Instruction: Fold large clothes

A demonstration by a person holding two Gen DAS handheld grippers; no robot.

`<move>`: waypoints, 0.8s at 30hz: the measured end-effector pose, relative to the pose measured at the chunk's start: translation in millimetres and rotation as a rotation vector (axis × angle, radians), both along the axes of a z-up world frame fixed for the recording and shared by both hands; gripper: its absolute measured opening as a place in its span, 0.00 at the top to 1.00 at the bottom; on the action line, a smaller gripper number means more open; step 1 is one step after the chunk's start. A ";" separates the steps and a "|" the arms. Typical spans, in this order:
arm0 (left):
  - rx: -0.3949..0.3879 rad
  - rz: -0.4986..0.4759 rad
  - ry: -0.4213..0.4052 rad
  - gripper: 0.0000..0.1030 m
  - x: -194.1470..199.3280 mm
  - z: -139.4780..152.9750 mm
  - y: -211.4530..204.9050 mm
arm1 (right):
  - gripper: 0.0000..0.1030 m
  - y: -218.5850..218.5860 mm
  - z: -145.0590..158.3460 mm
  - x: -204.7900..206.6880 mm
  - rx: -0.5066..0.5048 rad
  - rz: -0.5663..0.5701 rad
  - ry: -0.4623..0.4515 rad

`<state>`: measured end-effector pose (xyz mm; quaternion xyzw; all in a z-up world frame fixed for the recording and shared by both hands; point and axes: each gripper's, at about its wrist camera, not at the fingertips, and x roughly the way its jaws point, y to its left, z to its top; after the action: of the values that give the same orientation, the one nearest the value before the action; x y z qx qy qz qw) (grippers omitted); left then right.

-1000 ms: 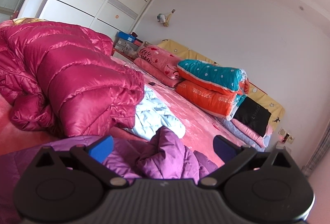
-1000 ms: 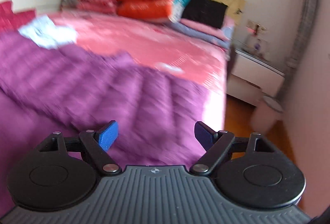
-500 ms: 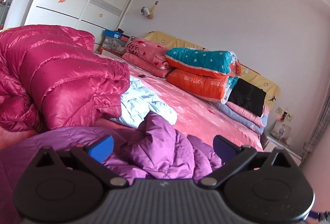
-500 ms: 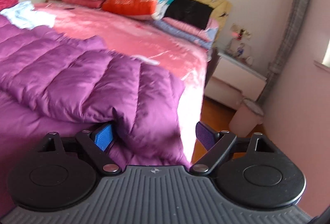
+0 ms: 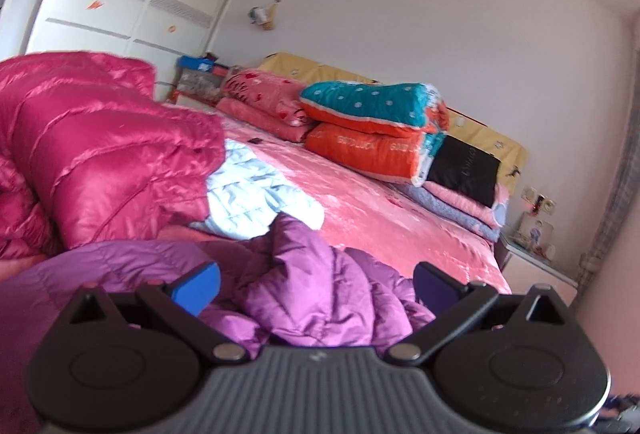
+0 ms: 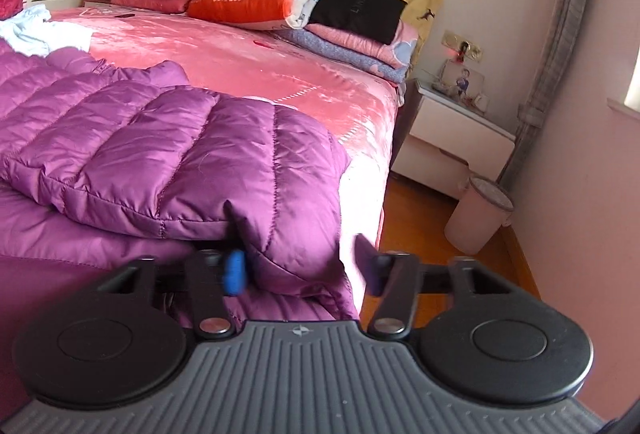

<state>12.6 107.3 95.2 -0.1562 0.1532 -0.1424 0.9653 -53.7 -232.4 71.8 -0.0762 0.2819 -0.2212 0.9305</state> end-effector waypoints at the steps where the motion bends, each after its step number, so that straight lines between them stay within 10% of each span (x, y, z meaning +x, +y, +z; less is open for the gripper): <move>1: 0.004 -0.016 -0.006 0.01 -0.2 0.5 -2.8 | 0.01 0.0 4.3 -3.8 0.016 -0.001 -0.016; 14: 0.192 -0.116 -0.052 0.01 6.9 -2.9 -36.6 | 0.02 -5.4 42.5 3.3 0.394 -0.017 -0.248; 24: 0.168 -0.111 0.009 0.01 12.6 -6.4 -37.1 | 0.00 -12.9 36.5 -23.2 0.244 -0.189 -0.262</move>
<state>25.2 70.2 88.8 -0.0665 0.1774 -0.1816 0.9649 -77.0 -245.2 108.3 0.0932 0.1889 -0.2798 0.9367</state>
